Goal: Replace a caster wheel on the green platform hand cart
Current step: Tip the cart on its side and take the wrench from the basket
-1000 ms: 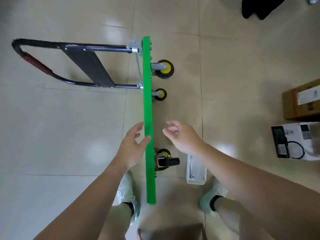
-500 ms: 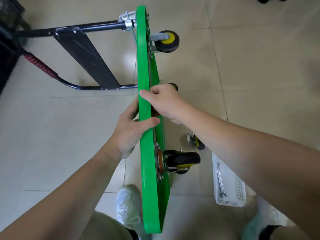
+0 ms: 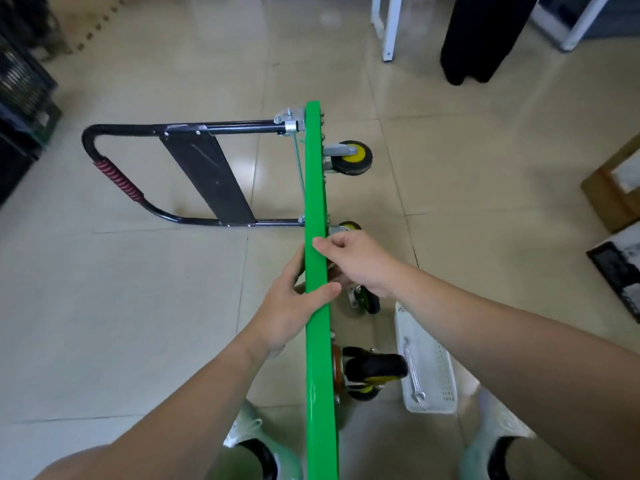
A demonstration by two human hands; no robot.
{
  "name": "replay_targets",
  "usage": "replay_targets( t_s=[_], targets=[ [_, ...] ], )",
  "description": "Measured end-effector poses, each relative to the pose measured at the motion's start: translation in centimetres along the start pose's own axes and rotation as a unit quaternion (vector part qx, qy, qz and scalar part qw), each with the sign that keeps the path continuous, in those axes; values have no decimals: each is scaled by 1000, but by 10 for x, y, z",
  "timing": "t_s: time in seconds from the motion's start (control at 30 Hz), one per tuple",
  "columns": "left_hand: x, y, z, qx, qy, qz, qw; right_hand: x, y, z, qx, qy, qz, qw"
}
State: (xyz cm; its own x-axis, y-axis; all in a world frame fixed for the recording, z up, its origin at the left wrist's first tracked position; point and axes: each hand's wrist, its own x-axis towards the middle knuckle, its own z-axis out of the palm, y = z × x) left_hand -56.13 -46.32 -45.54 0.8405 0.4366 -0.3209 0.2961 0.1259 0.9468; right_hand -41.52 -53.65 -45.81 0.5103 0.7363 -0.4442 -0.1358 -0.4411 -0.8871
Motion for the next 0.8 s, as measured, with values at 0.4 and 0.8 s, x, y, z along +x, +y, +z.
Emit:
replay_targets(
  t_s=[0.4,0.8],
  targets=[
    [7,11,23,31,33,5,999,-54,219,-107,-77,226,230,944],
    [38,-7,31,102,83,48,990,1,380,-78,-229,181,370,882]
  ],
)
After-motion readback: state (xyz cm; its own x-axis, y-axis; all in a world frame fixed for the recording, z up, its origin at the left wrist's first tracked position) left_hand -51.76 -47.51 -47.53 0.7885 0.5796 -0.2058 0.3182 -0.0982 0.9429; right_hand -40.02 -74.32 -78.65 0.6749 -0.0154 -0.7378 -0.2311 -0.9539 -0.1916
